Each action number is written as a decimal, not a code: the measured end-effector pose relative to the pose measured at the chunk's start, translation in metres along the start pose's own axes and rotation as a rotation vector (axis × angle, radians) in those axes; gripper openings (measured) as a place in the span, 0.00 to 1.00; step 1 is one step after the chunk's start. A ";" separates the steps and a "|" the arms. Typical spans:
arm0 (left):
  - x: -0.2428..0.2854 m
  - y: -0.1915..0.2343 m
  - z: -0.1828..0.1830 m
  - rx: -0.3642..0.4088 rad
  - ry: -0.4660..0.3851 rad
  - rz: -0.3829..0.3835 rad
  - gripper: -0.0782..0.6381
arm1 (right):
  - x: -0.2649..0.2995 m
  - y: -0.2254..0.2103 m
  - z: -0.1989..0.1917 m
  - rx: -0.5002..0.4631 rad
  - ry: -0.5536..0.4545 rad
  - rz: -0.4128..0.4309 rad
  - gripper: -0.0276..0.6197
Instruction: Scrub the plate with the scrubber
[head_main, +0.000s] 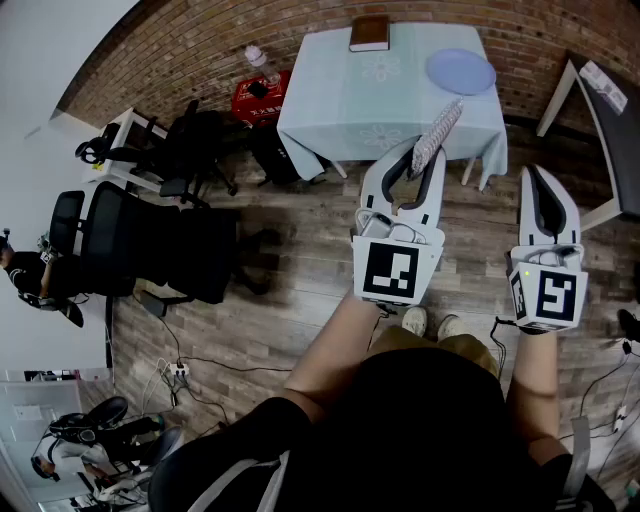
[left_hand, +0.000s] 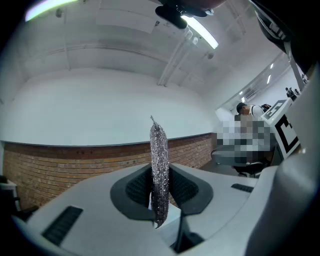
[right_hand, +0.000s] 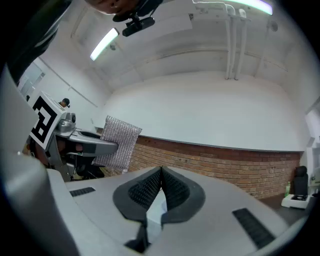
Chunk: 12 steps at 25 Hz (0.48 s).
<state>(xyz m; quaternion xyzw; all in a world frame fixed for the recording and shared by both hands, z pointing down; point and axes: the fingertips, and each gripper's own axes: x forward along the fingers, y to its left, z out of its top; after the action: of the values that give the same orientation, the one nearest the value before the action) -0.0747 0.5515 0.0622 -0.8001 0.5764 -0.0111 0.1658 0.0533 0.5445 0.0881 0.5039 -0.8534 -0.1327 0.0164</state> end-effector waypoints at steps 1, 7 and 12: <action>-0.001 0.002 0.001 0.001 0.000 0.000 0.22 | 0.001 0.001 0.001 -0.001 0.000 0.000 0.10; -0.002 0.005 0.000 0.002 0.002 0.000 0.22 | 0.002 0.003 0.002 -0.006 0.000 0.000 0.10; -0.002 0.006 -0.001 0.004 0.004 -0.005 0.22 | 0.000 0.003 0.000 0.016 0.005 -0.012 0.10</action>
<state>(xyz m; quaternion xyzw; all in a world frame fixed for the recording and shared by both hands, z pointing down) -0.0809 0.5516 0.0618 -0.8011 0.5749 -0.0143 0.1659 0.0505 0.5455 0.0889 0.5095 -0.8512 -0.1249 0.0136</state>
